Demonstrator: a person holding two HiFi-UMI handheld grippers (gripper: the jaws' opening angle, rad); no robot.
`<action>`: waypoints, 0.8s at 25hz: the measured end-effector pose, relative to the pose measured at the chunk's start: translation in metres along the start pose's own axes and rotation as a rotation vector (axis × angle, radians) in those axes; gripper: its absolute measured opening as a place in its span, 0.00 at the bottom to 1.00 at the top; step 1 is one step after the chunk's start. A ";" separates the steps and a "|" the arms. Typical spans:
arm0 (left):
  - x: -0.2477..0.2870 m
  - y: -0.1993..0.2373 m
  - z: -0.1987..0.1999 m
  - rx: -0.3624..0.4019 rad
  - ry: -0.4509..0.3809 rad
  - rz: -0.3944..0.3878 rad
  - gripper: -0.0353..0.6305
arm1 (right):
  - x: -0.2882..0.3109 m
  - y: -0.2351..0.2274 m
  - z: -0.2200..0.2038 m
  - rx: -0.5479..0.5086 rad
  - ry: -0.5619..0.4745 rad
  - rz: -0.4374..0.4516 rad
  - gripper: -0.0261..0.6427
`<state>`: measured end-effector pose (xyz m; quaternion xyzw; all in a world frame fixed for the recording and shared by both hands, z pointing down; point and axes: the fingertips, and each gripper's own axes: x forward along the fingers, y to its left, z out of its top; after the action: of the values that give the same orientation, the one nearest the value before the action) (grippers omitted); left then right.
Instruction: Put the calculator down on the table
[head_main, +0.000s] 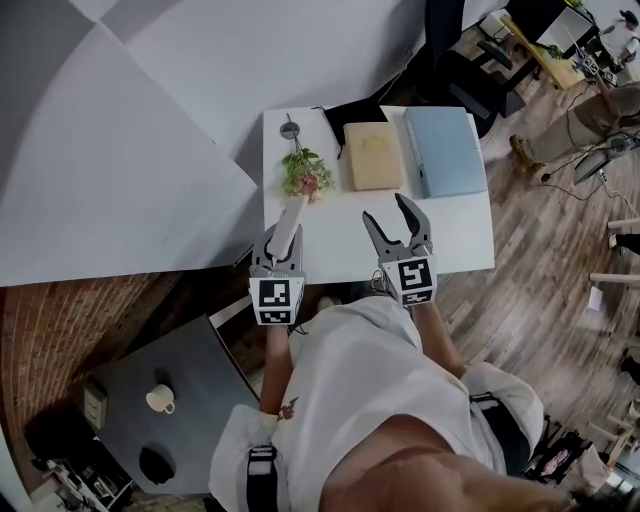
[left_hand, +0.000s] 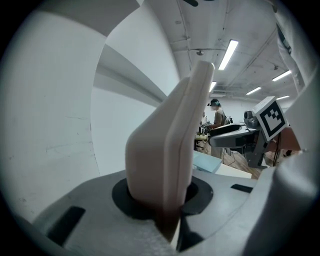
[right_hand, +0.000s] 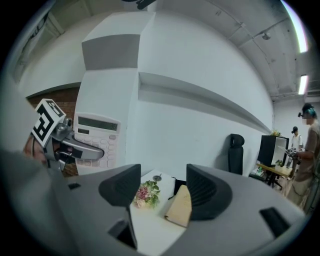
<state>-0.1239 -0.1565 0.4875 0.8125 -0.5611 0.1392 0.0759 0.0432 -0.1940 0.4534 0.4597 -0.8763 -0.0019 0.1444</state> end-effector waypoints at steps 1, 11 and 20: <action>0.003 -0.001 -0.001 -0.004 0.004 0.000 0.16 | 0.002 -0.002 -0.002 0.000 0.005 0.006 0.47; 0.038 -0.009 -0.026 -0.058 0.082 -0.005 0.16 | 0.027 -0.013 -0.035 0.004 0.087 0.092 0.47; 0.076 -0.011 -0.057 -0.116 0.172 -0.028 0.16 | 0.056 -0.026 -0.073 0.021 0.171 0.154 0.47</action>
<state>-0.0966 -0.2043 0.5660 0.7994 -0.5483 0.1745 0.1727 0.0528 -0.2452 0.5335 0.3908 -0.8935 0.0578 0.2134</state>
